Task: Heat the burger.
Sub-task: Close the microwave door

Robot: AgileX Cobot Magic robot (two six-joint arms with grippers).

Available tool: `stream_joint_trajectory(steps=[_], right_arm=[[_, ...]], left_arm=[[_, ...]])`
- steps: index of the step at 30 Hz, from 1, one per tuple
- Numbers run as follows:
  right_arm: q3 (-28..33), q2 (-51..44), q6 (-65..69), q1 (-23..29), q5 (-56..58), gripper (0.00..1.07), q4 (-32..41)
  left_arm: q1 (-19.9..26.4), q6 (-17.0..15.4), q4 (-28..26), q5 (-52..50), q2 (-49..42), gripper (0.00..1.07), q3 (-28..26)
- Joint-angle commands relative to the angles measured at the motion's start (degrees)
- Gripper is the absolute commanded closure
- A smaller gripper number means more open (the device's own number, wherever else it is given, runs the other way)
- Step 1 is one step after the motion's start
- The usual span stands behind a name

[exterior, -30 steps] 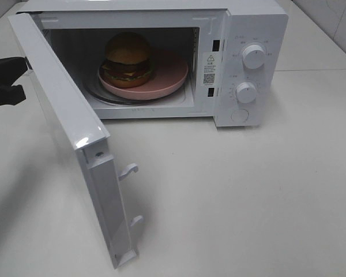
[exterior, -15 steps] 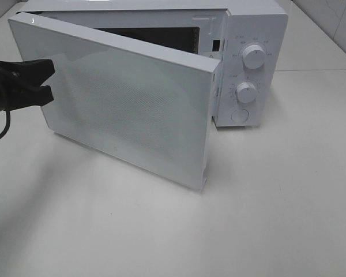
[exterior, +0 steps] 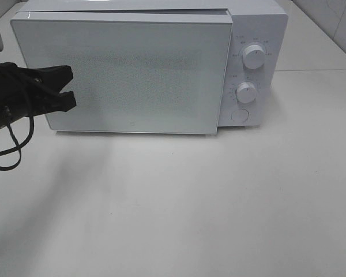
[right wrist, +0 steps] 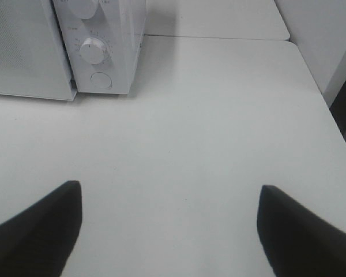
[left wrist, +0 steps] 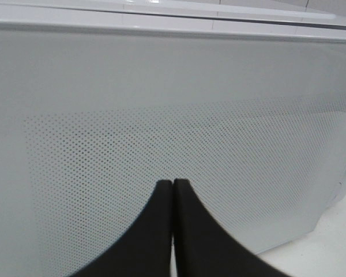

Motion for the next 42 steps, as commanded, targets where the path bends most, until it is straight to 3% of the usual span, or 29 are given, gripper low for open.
stream_joint_trajectory(steps=[1,12,20,23,42], right_arm=[[0.06,-1.95,0.29,-0.34,-0.69,0.32,-0.17],[0.06,-1.95,0.29,-0.34,-0.69,0.32,-0.17],[0.06,-1.95,0.29,-0.34,-0.69,0.32,-0.17],[0.06,-1.95,0.29,-0.34,-0.69,0.32,-0.17],[0.06,-1.95,0.29,-0.34,-0.69,0.32,-0.17]], left_arm=[[-1.2,1.32,-3.15,0.11,-0.06,1.07,-0.69],[-5.16,1.32,-5.39,5.33,2.86,1.07,-7.51],[-9.68,5.33,-12.03,5.9,6.53,1.07,-11.86],[-10.43,5.39,-12.83,6.07,7.62,1.07,-13.35],[-11.12,5.39,-13.12,13.24,10.94,1.07,-23.26]])
